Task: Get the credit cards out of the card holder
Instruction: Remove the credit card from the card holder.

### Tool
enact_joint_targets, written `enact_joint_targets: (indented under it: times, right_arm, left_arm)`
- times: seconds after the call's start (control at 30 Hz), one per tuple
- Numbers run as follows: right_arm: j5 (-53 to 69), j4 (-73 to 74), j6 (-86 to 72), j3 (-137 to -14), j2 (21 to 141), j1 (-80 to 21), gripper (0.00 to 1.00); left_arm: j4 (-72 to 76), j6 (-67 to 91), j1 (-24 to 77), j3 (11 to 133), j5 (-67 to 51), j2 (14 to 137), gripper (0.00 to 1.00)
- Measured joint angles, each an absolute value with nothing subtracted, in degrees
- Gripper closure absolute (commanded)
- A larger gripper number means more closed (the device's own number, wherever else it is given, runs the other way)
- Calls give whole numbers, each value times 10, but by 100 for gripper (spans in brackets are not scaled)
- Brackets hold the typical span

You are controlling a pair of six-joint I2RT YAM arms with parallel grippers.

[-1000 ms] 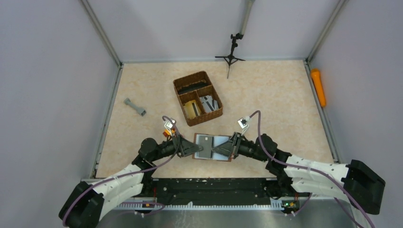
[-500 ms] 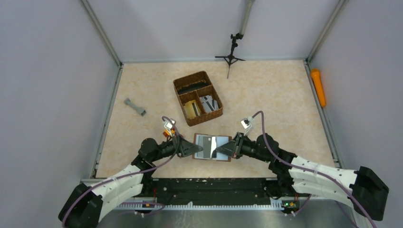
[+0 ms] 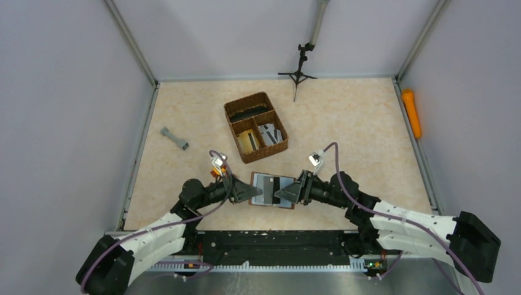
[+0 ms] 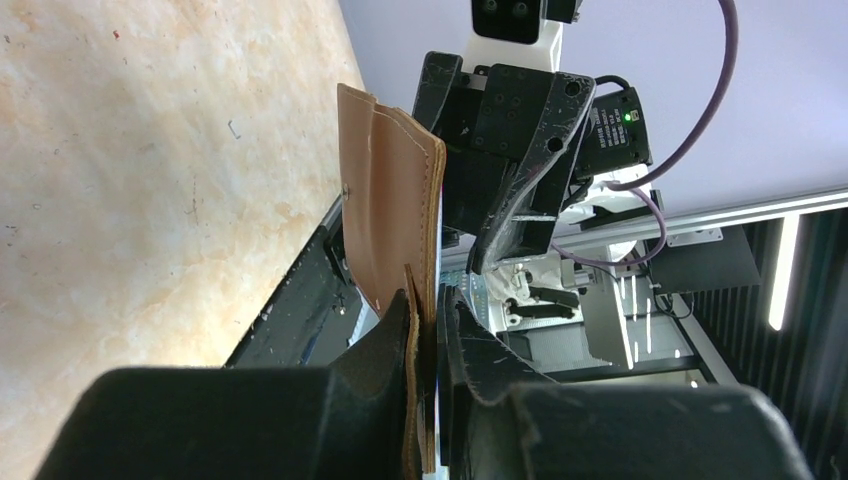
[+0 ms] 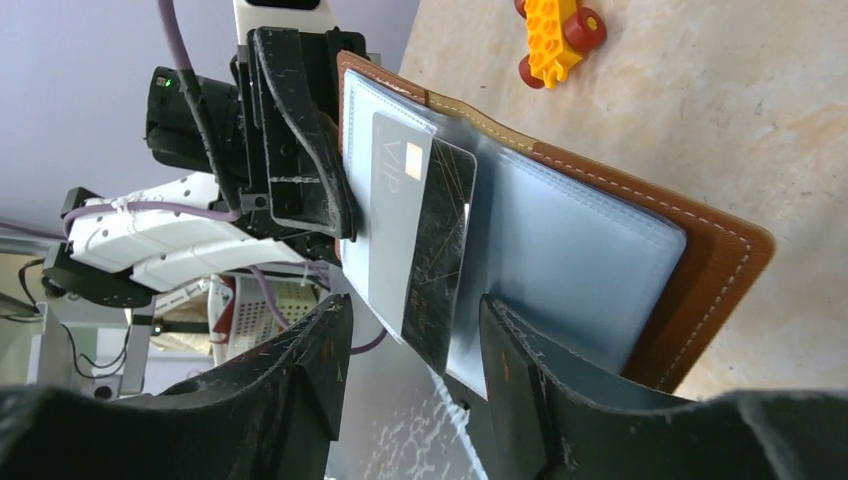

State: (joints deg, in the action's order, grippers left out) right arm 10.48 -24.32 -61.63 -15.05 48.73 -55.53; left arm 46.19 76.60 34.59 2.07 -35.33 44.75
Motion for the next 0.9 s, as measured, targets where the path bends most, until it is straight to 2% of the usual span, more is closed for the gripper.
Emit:
enact_joint_targets:
  times: [0.13, 0.3, 0.4, 0.67, 0.9]
  right_arm:
    - [119, -272, -628, -150, 505, -553, 58]
    - [136, -310, -643, -149, 520, -552, 88]
    - [139, -319, -650, -142, 521, -548, 98]
    - [120, -276, -659, -128, 470, -530, 100]
    - [41, -168, -651, -124, 401, -521, 100]
  left_arm:
    - [476, 771, 346, 20, -356, 460, 100]
    - [497, 779, 346, 20, -362, 469, 100]
    - [505, 780, 346, 20, -362, 469, 100]
    - [434, 759, 346, 20, -332, 425, 100]
    - [172, 663, 345, 60, -243, 347, 100]
